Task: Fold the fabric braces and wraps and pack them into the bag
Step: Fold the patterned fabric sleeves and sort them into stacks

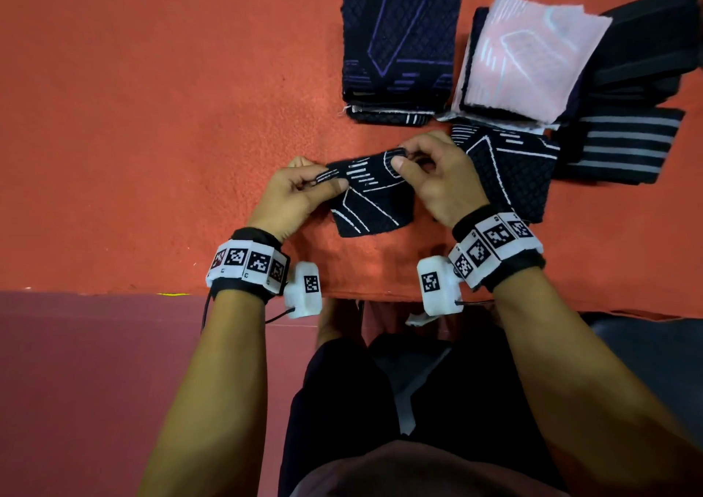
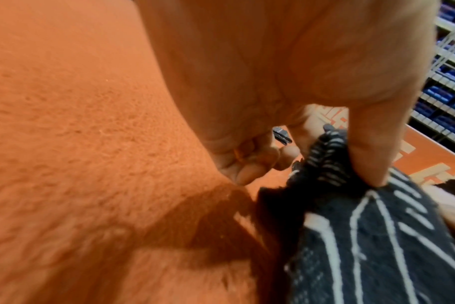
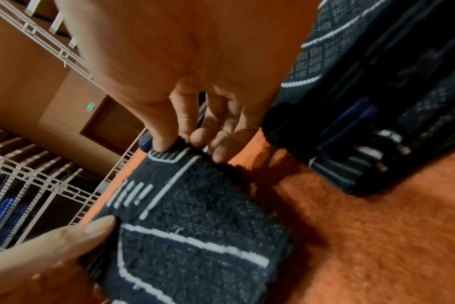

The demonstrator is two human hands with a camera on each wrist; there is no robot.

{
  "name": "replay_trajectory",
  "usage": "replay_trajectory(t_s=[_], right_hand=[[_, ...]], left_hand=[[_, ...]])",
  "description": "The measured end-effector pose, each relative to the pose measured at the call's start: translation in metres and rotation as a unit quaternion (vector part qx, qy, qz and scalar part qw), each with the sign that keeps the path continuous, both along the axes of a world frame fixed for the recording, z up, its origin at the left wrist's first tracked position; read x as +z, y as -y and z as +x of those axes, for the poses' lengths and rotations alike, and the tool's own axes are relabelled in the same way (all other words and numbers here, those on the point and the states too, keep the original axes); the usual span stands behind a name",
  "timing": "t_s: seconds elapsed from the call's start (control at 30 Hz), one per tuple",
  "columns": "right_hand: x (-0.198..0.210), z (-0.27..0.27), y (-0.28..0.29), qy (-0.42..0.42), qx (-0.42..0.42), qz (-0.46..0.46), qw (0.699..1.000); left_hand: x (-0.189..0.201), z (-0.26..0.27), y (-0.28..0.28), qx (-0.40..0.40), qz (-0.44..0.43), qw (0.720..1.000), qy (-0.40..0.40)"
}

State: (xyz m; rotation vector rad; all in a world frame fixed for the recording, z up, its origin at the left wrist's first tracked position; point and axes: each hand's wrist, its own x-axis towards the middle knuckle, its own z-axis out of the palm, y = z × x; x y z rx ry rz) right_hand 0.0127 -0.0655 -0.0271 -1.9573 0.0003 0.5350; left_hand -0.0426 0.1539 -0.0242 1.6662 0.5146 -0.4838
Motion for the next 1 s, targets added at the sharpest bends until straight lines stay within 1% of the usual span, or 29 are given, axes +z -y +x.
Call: replay_trajectory(t_s=[0.07, 0.13, 0.17, 0.27, 0.37, 0.47, 0.57, 0.7, 0.77, 0.87, 1.0], right_hand=[[0.003, 0.003, 0.001, -0.030, -0.013, 0.020, 0.999], [0.005, 0.005, -0.001, -0.048, -0.017, 0.004, 0.999], [0.004, 0.006, -0.002, -0.039, -0.016, -0.018, 0.999], [0.001, 0.011, -0.001, -0.005, -0.022, -0.088, 0.996], [0.001, 0.012, 0.005, 0.018, -0.019, -0.129, 0.991], [0.000, 0.012, 0.011, 0.018, -0.023, -0.123, 0.992], [-0.003, 0.009, 0.012, 0.030, 0.016, -0.140, 0.990], [-0.007, -0.002, 0.007, 0.046, 0.039, -0.172, 0.983], [-0.009, -0.007, 0.004, 0.070, 0.047, -0.193, 0.978], [-0.009, -0.010, 0.002, 0.111, 0.052, -0.219, 0.968], [-0.010, -0.003, 0.004, 0.083, 0.063, -0.217, 0.971]], left_hand=[[0.000, 0.003, 0.001, 0.025, -0.021, 0.999, -0.003], [0.001, 0.008, 0.006, 0.045, -0.047, 0.998, -0.021], [-0.001, 0.012, 0.010, 0.051, -0.052, 0.997, -0.028], [-0.007, 0.018, 0.019, 0.033, -0.044, 0.998, -0.033], [-0.018, 0.020, 0.023, 0.008, -0.054, 0.998, -0.039], [-0.026, 0.022, 0.028, -0.013, -0.029, 0.998, -0.051], [-0.035, 0.028, 0.036, -0.004, -0.007, 0.999, -0.052], [-0.033, 0.043, 0.043, -0.010, -0.019, 0.999, -0.036], [-0.033, 0.048, 0.044, -0.016, -0.015, 0.999, -0.030], [-0.036, 0.052, 0.046, -0.036, 0.026, 0.999, -0.026], [-0.038, 0.056, 0.051, -0.065, 0.058, 0.996, -0.035]])
